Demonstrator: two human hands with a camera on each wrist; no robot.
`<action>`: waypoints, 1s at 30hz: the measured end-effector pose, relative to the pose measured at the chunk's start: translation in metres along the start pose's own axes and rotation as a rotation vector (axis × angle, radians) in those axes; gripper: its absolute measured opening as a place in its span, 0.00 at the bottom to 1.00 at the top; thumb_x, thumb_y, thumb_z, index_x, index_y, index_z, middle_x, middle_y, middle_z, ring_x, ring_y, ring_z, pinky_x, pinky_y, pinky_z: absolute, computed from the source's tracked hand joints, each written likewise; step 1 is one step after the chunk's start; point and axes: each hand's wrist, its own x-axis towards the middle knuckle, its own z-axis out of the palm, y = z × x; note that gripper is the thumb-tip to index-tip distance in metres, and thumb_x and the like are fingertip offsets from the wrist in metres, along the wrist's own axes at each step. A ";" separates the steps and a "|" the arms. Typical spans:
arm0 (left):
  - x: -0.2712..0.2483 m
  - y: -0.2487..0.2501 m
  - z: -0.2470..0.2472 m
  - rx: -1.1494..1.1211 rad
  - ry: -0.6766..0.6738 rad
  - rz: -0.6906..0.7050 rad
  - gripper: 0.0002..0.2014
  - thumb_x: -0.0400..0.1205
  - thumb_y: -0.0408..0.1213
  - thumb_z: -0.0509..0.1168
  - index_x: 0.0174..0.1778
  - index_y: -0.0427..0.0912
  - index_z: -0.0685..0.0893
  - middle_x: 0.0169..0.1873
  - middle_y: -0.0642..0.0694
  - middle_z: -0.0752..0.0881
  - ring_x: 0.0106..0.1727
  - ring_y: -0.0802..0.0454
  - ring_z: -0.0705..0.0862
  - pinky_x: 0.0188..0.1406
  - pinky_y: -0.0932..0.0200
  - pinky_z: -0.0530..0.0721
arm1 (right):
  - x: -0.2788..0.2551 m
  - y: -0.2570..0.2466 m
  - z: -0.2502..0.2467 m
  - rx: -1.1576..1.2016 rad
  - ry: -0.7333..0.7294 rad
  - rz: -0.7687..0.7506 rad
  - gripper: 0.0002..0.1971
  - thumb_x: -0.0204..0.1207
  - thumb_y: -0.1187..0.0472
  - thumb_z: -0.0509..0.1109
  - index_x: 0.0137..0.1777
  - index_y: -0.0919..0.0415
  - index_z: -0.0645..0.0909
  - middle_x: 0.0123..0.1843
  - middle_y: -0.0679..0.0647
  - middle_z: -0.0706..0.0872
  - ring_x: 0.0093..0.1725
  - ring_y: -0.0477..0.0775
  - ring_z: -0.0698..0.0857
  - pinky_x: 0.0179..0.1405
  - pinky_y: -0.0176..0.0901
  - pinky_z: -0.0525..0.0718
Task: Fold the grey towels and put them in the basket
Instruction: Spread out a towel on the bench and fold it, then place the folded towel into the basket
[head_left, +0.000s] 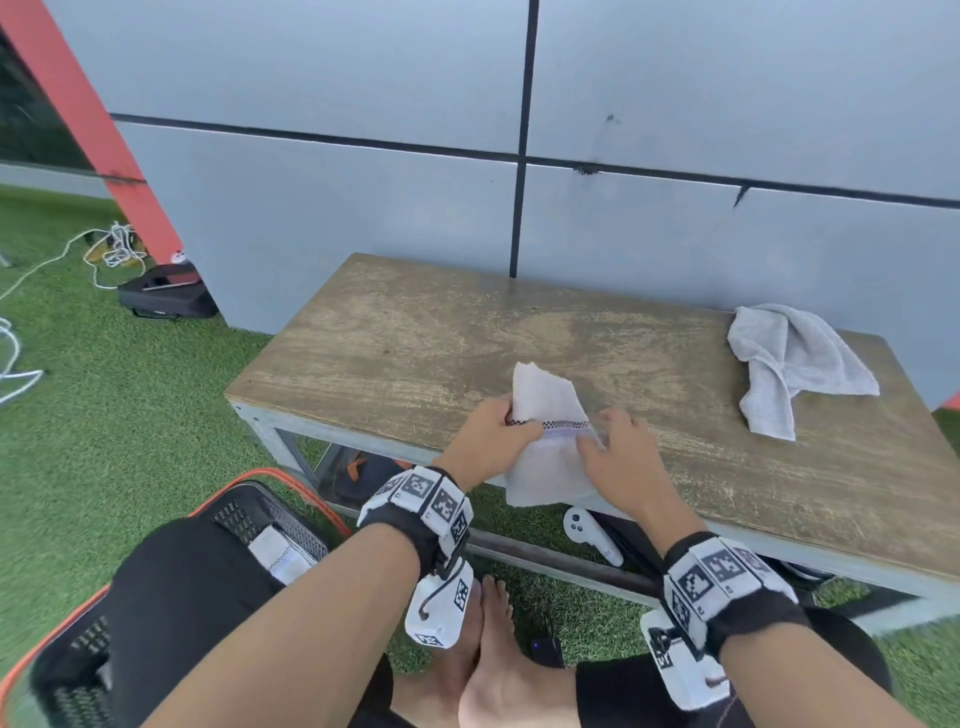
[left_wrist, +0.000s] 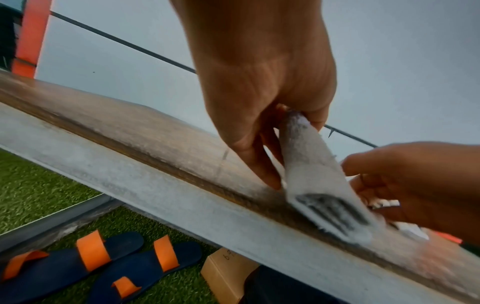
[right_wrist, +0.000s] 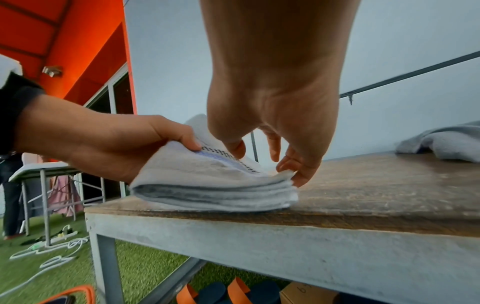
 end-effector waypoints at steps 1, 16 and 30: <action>-0.005 0.005 -0.003 -0.045 -0.010 0.021 0.08 0.81 0.36 0.66 0.53 0.37 0.84 0.43 0.35 0.89 0.38 0.43 0.87 0.37 0.55 0.81 | -0.001 -0.001 -0.002 0.021 0.021 0.034 0.27 0.84 0.47 0.64 0.77 0.62 0.70 0.74 0.64 0.72 0.73 0.65 0.73 0.71 0.61 0.75; -0.066 -0.041 -0.105 -0.497 0.441 -0.150 0.06 0.80 0.28 0.69 0.49 0.41 0.88 0.41 0.43 0.92 0.40 0.46 0.92 0.33 0.54 0.89 | 0.007 -0.104 0.059 0.498 -0.271 -0.100 0.15 0.88 0.57 0.62 0.72 0.50 0.71 0.64 0.51 0.83 0.58 0.50 0.85 0.50 0.48 0.84; -0.131 -0.218 -0.168 -0.424 0.994 -0.715 0.14 0.77 0.38 0.74 0.39 0.42 0.72 0.31 0.48 0.73 0.31 0.50 0.72 0.26 0.55 0.66 | -0.001 -0.190 0.237 0.267 -0.625 -0.354 0.29 0.80 0.61 0.68 0.75 0.45 0.59 0.65 0.55 0.84 0.60 0.56 0.85 0.63 0.56 0.82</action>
